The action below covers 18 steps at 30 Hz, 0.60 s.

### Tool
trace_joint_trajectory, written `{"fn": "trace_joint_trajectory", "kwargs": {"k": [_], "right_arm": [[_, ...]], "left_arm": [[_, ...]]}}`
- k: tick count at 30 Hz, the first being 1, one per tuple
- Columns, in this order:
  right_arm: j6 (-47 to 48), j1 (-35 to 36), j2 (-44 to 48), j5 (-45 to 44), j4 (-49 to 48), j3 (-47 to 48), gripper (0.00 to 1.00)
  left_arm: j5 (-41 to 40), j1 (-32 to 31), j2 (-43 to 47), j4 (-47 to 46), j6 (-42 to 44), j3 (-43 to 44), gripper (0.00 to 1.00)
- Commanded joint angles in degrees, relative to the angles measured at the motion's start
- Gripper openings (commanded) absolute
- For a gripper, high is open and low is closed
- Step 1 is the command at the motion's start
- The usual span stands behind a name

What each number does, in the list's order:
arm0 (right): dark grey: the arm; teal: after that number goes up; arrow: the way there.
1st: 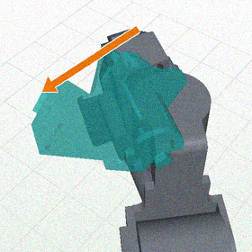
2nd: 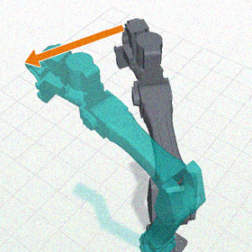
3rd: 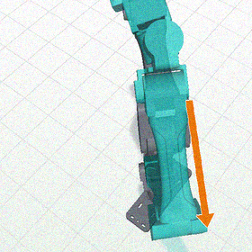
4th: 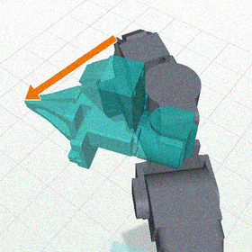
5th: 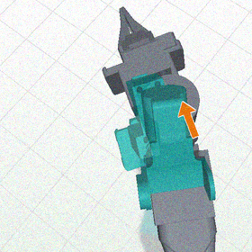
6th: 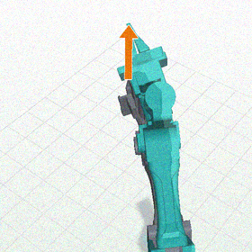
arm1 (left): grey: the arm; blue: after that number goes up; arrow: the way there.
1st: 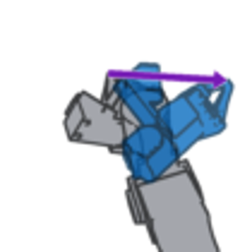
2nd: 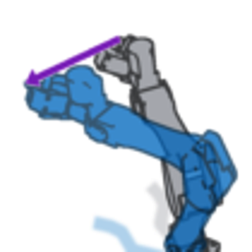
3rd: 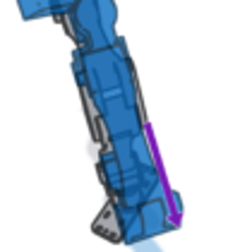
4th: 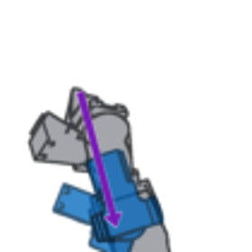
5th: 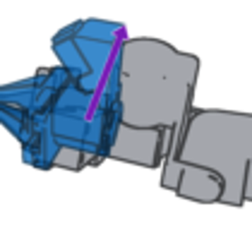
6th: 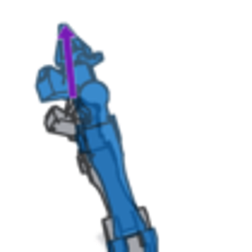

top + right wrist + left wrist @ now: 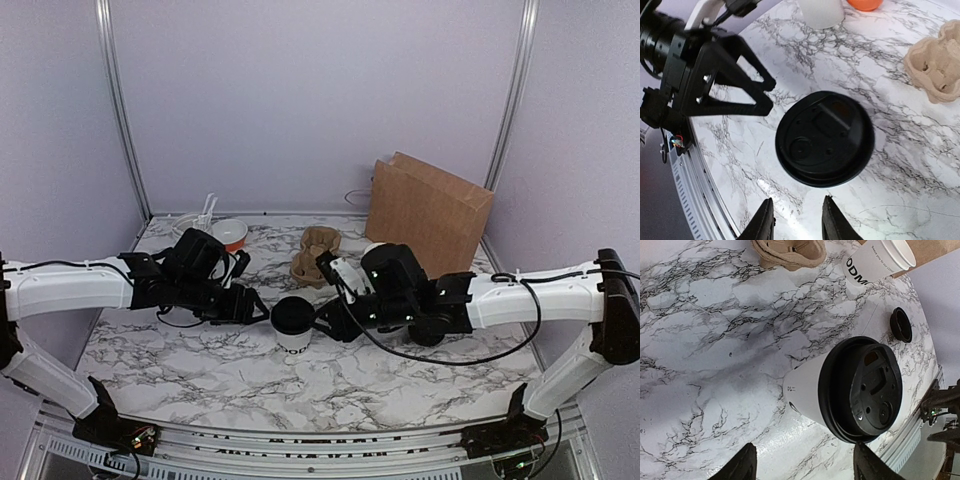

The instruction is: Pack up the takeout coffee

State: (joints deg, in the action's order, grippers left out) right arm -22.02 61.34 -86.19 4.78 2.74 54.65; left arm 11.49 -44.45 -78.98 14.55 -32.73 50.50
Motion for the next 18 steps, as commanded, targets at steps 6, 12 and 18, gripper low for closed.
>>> {"fn": "trace_joint_trajectory", "kwargs": {"k": [6,12,18], "right_arm": [[-10.4,-10.9,-1.8,15.5,-3.6,0.3,0.31],[-12.8,-12.7,-4.9,17.8,-5.4,1.0,0.31],[-14.6,-12.7,-6.2,18.0,-6.5,0.5,0.31]], "left_arm": [[0.5,0.4,-3.1,-1.6,-0.7,1.5,0.66],[0.5,0.4,-3.8,-2.1,-1.1,1.8,0.66],[0.8,0.4,-4.5,-2.4,-1.1,1.9,0.66]]}}
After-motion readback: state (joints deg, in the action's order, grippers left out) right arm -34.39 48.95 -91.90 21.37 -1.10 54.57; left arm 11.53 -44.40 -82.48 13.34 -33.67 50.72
